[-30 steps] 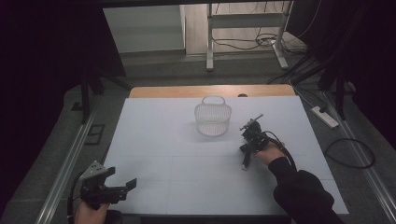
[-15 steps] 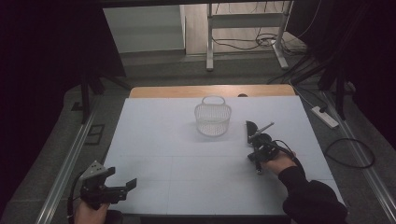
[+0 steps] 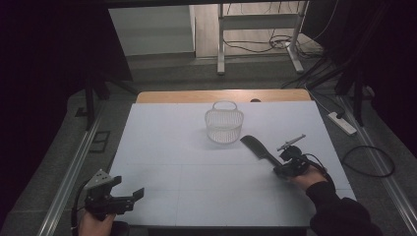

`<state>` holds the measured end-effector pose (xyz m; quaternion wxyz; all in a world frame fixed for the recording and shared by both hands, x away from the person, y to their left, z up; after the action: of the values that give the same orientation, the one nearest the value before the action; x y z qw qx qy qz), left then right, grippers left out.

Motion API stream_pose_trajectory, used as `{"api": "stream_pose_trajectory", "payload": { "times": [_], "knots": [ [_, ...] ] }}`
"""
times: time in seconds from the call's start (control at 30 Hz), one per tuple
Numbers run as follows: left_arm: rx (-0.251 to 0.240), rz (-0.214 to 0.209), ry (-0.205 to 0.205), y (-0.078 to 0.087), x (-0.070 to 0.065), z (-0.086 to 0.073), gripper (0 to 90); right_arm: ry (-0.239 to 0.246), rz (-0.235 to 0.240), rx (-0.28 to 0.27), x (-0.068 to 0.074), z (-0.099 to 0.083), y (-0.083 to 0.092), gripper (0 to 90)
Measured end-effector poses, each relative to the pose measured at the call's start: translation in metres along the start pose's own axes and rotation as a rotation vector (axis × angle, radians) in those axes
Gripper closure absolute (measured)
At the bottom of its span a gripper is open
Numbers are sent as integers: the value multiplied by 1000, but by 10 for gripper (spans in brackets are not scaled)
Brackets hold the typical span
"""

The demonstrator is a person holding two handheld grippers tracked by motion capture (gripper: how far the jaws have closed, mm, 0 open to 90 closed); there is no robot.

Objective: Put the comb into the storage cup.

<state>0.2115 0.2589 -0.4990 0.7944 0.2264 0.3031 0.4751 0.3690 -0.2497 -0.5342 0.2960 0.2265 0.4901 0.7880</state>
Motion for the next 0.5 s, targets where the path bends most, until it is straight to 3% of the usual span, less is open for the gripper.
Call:
{"api": "stream_pose_trajectory", "payload": {
  "times": [0.13,0.33,0.43,0.5],
  "knots": [
    [0,0,1,0,0,0,23,-21,-9,-5,-6,-9,5,892],
    [3,2,2,-1,0,0,24,-11,-13,-28,-3,-7,9,874],
    [2,0,5,0,0,0,23,9,-31,-65,1,-3,17,831],
    [1,1,4,0,0,0,24,31,-59,-98,5,0,24,754]
  ]
}}
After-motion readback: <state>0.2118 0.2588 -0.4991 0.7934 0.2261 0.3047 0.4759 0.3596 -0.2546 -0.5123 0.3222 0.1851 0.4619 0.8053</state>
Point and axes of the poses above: each handheld gripper's, and its own axes: y roughly backward along the jaws, z roughly out of its top, x roughly to its left, the point moved 4 cm from there along -y, roughly forward along the jaws, and after that the axes turned 4 degrees about y, right-handed, at the moved point
